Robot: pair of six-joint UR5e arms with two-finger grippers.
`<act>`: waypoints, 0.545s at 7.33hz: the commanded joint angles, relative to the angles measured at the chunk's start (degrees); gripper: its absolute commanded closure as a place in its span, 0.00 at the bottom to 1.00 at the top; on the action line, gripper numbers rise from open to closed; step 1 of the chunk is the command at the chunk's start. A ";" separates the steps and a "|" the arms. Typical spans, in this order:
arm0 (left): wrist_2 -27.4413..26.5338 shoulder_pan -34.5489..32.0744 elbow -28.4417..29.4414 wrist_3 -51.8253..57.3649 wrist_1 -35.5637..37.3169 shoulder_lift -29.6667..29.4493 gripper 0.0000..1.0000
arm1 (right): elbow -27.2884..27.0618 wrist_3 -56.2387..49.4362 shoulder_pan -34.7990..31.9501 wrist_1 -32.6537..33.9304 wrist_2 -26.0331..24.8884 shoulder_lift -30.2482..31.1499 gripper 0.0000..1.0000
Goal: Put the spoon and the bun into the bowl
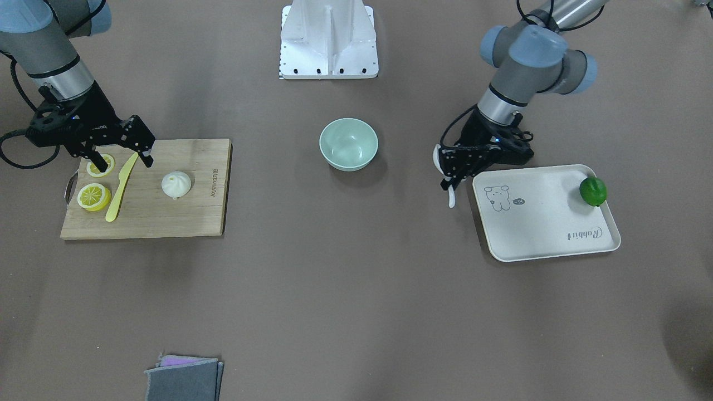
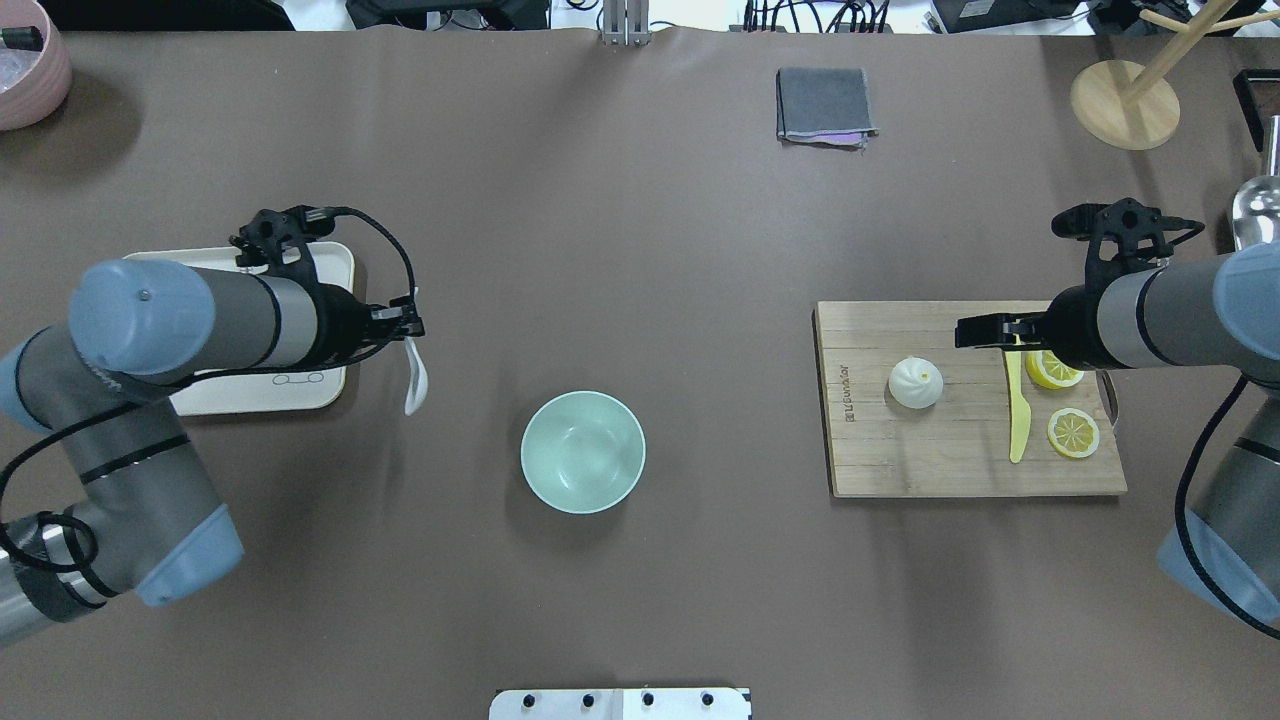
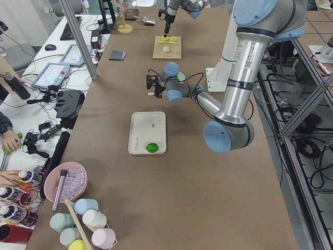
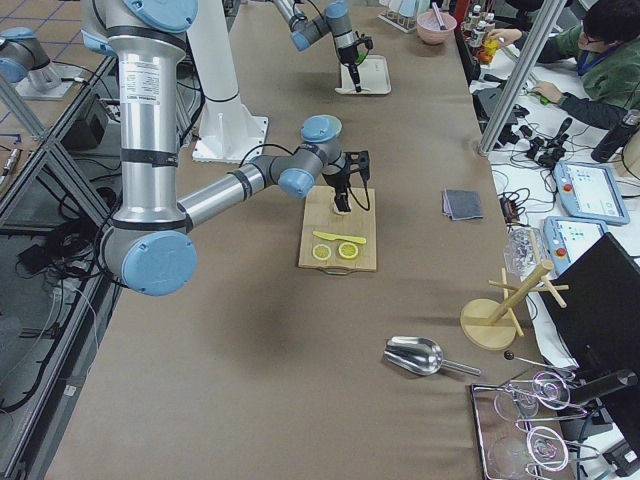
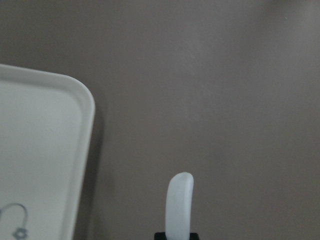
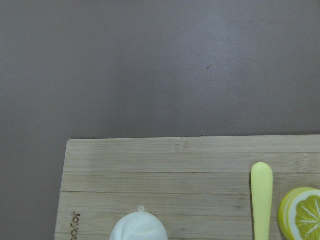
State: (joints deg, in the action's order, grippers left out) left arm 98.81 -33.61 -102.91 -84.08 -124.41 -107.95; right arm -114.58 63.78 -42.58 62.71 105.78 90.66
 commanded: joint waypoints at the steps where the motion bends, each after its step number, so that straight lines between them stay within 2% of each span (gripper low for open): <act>1: -7.20 7.13 -3.69 -7.64 15.89 -10.22 1.00 | -0.03 2.66 1.97 9.91 -2.41 -5.11 0.03; 2: -10.45 10.38 -3.52 -10.11 17.69 -12.61 1.00 | 0.06 2.76 3.98 14.76 -4.59 -7.49 0.03; 4: -15.99 14.53 -3.08 -11.36 20.60 -15.18 1.00 | 0.32 4.77 7.50 16.57 -8.20 -8.40 0.02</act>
State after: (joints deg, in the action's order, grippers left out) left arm 86.36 -21.68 -106.17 -94.41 -106.00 -121.46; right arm -114.40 67.33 -37.23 77.71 99.79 83.02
